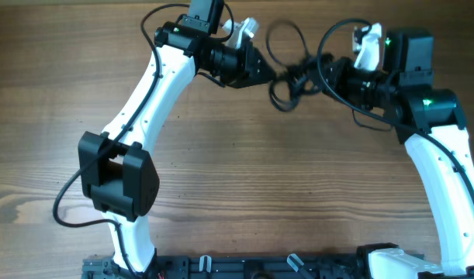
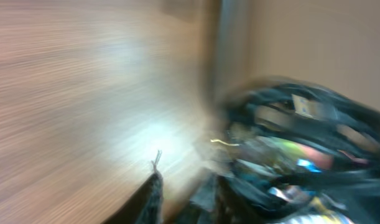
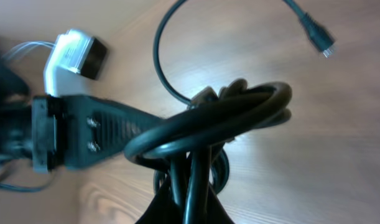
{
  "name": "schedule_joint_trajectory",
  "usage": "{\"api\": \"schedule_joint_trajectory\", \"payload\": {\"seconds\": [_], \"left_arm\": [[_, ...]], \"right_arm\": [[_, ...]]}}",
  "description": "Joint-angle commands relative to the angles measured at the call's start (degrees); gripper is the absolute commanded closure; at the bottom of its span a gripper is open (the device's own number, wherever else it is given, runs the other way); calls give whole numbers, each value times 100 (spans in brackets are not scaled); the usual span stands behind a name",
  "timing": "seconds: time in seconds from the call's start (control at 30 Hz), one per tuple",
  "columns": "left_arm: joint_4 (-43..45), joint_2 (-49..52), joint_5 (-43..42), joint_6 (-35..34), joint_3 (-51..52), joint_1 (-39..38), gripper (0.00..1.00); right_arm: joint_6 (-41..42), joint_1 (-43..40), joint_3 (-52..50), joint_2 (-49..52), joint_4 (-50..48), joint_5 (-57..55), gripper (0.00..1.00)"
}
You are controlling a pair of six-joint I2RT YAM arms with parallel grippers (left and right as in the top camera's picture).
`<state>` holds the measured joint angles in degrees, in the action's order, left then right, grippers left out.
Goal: Untangle cables
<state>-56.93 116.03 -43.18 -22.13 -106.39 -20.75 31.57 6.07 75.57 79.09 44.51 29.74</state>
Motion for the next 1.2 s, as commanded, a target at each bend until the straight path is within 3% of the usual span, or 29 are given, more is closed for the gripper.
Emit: {"api": "schedule_joint_trajectory", "payload": {"seconds": [0.0,0.13,0.27,0.43,0.5,0.67,0.8,0.97,1.07,1.17], "left_arm": [[-448,-107,2929,328,-24,-57,68],[-70,-529,1764,1381,-35,-450,66],[450,-890,345,1447,-35,-654,62],[463,-732,271,1449,-33,-944,37],[457,-691,278,1582,-33,-997,36],[92,-514,485,1856,-33,-1067,41],[-24,-306,533,1895,-33,-1215,55],[50,-199,468,1838,-33,-1276,58],[83,-155,476,1827,-33,-1445,67],[173,-125,688,1714,-33,-1478,84]], "right_arm": [[-367,-28,92,44,278,-748,96],[-533,-28,92,210,308,-544,96],[-612,-28,92,236,315,-249,96],[-592,-28,92,236,433,236,96],[-592,-28,92,236,498,426,96],[-455,-28,92,236,507,645,96],[-459,-28,92,236,439,1029,96],[-459,-28,92,236,420,1049,96],[-455,-28,92,236,356,1268,96],[-459,-28,92,234,356,1419,96]]}}
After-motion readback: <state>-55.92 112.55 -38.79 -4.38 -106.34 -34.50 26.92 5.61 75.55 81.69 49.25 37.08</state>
